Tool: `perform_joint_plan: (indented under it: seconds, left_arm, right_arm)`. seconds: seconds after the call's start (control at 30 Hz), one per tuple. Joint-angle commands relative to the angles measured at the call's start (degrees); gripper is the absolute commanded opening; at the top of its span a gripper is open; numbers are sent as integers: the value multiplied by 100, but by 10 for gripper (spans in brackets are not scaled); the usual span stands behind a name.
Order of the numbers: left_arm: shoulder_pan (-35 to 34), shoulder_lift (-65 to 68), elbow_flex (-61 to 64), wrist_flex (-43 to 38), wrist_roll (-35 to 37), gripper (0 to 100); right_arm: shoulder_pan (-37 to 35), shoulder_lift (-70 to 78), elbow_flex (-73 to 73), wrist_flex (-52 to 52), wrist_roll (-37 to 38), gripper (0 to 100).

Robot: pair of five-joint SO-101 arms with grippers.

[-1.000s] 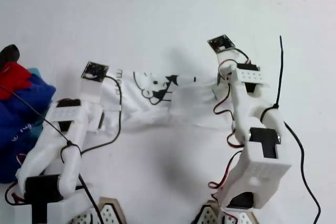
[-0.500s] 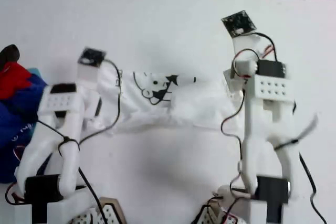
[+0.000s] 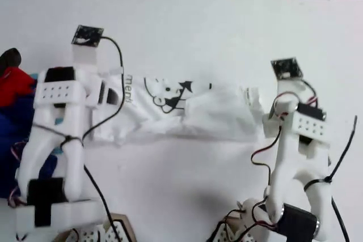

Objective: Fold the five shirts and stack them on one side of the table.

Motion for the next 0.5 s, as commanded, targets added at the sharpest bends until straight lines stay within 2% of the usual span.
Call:
perform_joint_plan:
  seconds: [0.0,0.27,0.47]
  left_arm:
    - [-193,369,-215,-229,62,274]
    - [-607,853,-215,-695,18,277]
    - [-431,1433,-215,-765,18,275]
  right_arm:
    - [-4,-259,536,-927,-53,142]
    - [-4,-215,1530,-2448,-53,141]
    - [-4,-215,1626,-2615,-53,141]
